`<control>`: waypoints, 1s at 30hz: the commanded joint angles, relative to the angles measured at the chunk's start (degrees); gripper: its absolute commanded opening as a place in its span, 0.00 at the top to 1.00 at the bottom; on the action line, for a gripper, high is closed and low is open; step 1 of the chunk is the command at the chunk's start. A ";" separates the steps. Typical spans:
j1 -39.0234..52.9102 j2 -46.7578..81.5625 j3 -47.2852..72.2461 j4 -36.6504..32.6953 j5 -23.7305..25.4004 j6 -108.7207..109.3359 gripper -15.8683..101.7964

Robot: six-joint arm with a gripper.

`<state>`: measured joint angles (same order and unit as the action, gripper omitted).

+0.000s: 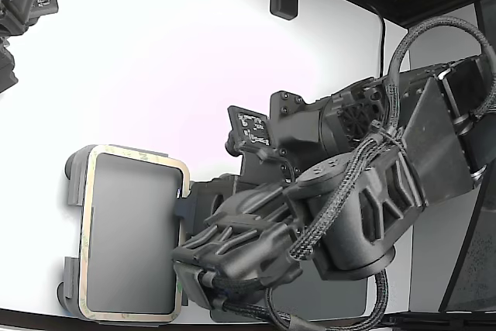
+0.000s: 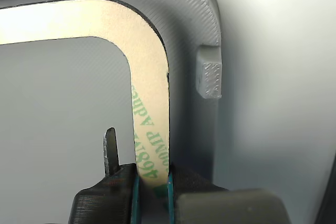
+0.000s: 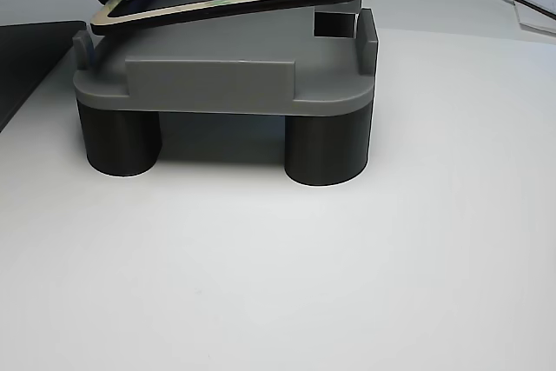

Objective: Move top rectangular frame to the holder.

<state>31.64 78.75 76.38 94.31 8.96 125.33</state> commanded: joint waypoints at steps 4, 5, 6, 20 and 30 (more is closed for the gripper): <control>-1.14 0.79 -1.32 0.44 -0.53 0.09 0.96; -1.23 0.79 -1.14 0.44 -0.62 -0.09 0.96; -1.23 0.79 -1.05 0.44 -0.62 -0.09 0.96; -1.58 0.44 0.09 -0.88 -1.58 -0.44 0.96; -1.85 0.09 0.00 -1.23 -1.49 -0.18 0.96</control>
<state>30.76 77.70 77.43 93.34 7.38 124.98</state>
